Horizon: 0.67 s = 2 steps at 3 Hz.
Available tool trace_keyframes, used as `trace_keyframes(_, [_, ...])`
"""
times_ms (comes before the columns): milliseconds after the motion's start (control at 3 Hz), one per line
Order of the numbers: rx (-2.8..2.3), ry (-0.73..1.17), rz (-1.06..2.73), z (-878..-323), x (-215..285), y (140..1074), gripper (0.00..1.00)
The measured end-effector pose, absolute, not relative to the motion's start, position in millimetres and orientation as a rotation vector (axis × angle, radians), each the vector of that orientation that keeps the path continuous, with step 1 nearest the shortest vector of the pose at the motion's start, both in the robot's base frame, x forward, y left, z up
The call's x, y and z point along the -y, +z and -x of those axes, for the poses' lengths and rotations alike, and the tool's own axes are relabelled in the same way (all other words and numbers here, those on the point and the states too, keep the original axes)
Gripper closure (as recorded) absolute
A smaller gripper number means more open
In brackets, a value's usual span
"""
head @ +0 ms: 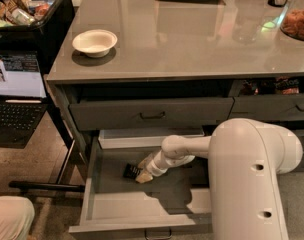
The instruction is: Pick rxbar chocolate from middle drawer and place on counter
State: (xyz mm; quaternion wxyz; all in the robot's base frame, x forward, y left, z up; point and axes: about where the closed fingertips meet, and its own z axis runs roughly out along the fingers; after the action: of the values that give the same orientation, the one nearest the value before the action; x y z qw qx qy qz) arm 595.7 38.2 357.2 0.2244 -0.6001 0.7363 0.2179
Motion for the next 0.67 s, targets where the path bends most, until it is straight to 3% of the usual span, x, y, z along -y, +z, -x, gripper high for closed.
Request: trace_keyframes(667, [-1.976, 0.615, 1.63, -587.4, -29.4, 375.3, 1.0])
